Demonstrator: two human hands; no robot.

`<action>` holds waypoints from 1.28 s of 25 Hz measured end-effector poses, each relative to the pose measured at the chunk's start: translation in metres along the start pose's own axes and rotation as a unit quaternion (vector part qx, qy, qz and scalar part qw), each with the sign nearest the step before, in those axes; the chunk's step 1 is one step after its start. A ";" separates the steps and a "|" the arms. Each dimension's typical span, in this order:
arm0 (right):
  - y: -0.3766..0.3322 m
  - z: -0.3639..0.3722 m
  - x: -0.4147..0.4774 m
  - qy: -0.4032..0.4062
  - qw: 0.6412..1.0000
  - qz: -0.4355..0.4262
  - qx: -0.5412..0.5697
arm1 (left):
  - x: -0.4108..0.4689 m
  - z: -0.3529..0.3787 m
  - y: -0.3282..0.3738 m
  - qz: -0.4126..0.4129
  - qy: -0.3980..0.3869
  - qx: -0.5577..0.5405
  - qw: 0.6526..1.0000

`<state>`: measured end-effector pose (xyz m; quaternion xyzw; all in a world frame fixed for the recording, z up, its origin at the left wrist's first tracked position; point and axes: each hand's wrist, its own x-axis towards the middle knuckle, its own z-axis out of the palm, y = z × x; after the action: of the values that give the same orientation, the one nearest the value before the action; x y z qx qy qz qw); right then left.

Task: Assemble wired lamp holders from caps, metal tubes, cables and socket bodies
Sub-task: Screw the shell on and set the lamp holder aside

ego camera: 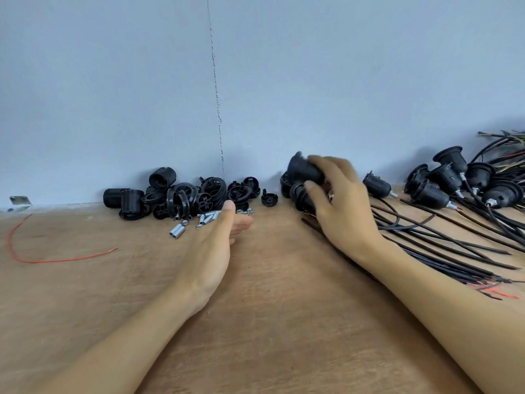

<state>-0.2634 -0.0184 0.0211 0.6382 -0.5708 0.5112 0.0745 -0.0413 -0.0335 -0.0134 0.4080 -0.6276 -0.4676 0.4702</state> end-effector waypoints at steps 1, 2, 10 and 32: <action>0.004 -0.004 0.004 0.024 0.999 0.022 0.003 | 0.000 0.000 0.000 0.004 -0.002 0.006 1.000; 0.008 -0.008 0.006 0.034 0.998 0.046 0.000 | -0.001 0.000 -0.001 0.007 -0.003 0.012 1.000; 0.020 0.001 0.005 -0.097 0.978 0.073 -0.167 | -0.003 0.001 0.001 0.006 -0.017 0.053 0.998; -0.015 0.029 -0.026 -0.276 0.952 -0.076 -0.107 | -0.014 0.011 0.005 0.153 -0.064 0.377 0.911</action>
<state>-0.2300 -0.0160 -0.0040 0.7842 -0.5704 0.2435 0.0204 -0.0495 -0.0169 -0.0130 0.4231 -0.8407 -0.1435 0.3060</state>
